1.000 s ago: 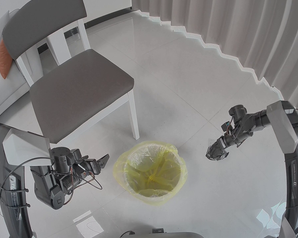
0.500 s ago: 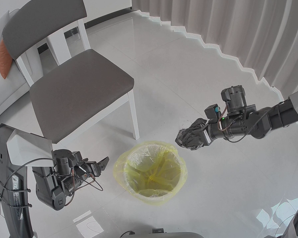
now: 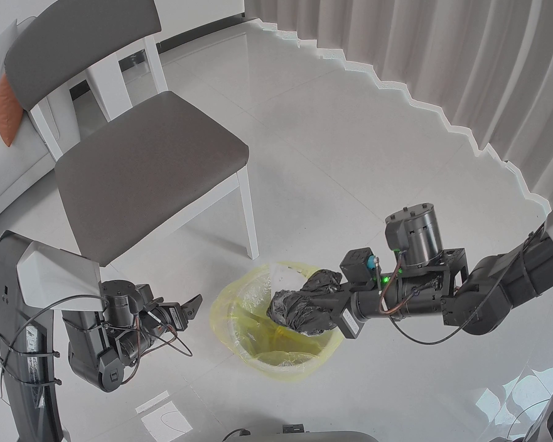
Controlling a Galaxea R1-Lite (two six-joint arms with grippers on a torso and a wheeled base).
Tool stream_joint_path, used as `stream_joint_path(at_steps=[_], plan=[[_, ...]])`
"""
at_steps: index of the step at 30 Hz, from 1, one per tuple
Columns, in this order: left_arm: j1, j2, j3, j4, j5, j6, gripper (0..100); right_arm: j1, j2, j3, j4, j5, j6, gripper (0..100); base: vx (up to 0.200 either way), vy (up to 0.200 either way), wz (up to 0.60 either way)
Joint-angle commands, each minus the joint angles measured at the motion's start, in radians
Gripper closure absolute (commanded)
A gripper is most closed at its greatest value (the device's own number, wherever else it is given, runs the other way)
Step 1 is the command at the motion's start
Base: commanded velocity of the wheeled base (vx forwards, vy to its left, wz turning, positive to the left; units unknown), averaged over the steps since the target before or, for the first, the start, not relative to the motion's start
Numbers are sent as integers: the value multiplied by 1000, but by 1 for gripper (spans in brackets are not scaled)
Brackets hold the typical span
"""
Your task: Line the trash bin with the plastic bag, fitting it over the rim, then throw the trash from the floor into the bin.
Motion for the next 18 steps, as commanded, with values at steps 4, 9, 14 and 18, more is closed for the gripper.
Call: stream_joint_path(at_steps=[4,9,14,18], plan=[[-5,10,2,-18,4,-3,0,54,173,9,-83,-1,4,100,0,0,0],[2,-2,9,-18,4,-3,0,48,242,7,-104,0,2,100,0,0,0],[-3,-9,20,-18,5,-1,0,22,303,-4,-103,2,-4,100,0,0,0],[-15,-11,31,-18,32,-3,0,-15,383,-53,-98,2,-9,100,0,0,0]])
